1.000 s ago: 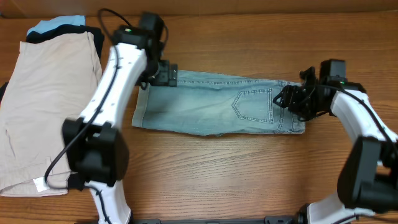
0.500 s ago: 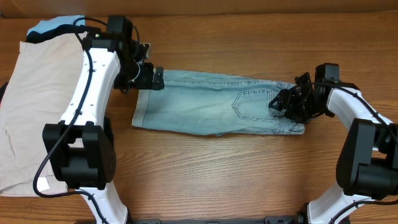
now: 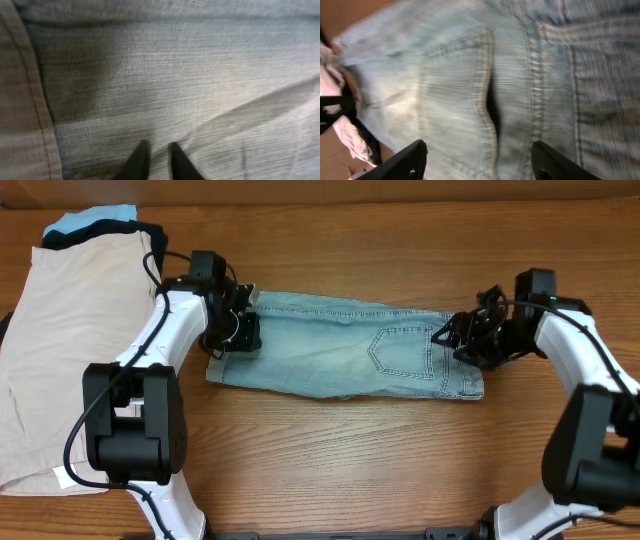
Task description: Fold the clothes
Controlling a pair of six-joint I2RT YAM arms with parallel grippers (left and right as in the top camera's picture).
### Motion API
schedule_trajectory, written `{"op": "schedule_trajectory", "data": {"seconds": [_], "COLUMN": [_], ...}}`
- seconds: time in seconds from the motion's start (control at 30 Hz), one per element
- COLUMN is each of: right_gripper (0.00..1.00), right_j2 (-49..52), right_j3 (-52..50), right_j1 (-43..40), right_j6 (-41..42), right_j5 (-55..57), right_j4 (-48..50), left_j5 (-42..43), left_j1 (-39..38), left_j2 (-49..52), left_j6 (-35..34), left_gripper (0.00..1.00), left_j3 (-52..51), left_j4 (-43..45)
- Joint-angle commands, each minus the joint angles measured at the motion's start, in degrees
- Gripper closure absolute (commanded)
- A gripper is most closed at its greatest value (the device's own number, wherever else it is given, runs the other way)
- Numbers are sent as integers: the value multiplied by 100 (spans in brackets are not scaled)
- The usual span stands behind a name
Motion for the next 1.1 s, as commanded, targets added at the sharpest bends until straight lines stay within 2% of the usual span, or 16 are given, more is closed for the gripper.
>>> {"op": "schedule_trajectory", "data": {"seconds": [0.0, 0.13, 0.5, 1.07], "right_gripper": [22, 17, 15, 12], "right_j2": [-487, -562, -562, -533], "right_j3": [195, 195, 192, 155], "right_j1": [44, 44, -98, -315], "right_j6": [-44, 2, 2, 2], "right_j5": [61, 551, 1561, 1648], "right_j4": [0, -94, -122, -39], "left_j5": [42, 37, 66, 236], "left_j1": [142, 332, 697, 697], "left_j2": [52, 52, 52, 748], "left_j6": [-87, -59, -63, -63], "left_gripper": [96, 96, 96, 96], "left_j3": [-105, -109, -136, -136], "left_j4": [94, 155, 708, 953]}}
